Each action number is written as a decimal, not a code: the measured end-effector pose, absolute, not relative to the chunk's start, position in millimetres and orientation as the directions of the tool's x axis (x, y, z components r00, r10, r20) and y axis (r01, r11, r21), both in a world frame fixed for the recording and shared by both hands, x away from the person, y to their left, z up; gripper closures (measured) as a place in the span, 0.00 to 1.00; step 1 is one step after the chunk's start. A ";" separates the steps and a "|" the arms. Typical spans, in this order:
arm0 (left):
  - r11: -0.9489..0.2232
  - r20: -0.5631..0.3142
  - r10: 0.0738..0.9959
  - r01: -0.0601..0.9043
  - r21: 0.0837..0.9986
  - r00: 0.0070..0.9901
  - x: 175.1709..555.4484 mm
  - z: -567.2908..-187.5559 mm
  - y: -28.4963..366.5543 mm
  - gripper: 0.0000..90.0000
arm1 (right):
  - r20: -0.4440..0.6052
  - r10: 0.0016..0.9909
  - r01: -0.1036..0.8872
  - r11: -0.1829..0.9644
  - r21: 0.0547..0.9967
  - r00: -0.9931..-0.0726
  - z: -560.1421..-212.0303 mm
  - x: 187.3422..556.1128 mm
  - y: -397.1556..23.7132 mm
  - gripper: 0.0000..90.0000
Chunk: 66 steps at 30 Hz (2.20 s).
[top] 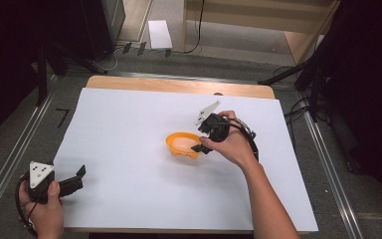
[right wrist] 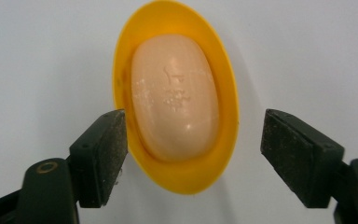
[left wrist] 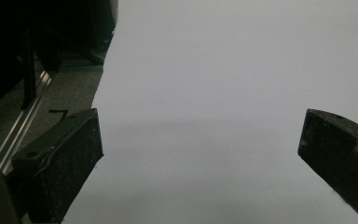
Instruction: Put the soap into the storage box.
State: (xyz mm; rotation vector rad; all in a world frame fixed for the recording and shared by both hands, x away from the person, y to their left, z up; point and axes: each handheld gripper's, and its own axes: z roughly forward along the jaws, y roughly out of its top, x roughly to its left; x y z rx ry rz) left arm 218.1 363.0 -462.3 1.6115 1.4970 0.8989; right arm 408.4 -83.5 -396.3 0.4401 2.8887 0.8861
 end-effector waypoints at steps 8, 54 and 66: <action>-0.038 0.006 0.998 0.473 0.880 0.069 218.0 -462.2 362.8 0.00 | 0.004 0.374 0.306 0.752 0.584 -0.928 -395.4 403.3 -100.5 0.14; -0.042 0.010 0.998 0.471 0.881 0.070 217.9 -462.4 362.1 0.00 | 0.054 0.616 0.490 0.568 0.661 -0.786 -434.9 358.2 -189.1 0.00; -0.043 0.012 0.998 0.470 0.881 0.070 218.0 -462.5 361.9 0.00 | 0.063 0.655 0.503 0.511 0.697 -0.753 -444.5 342.2 -209.3 0.00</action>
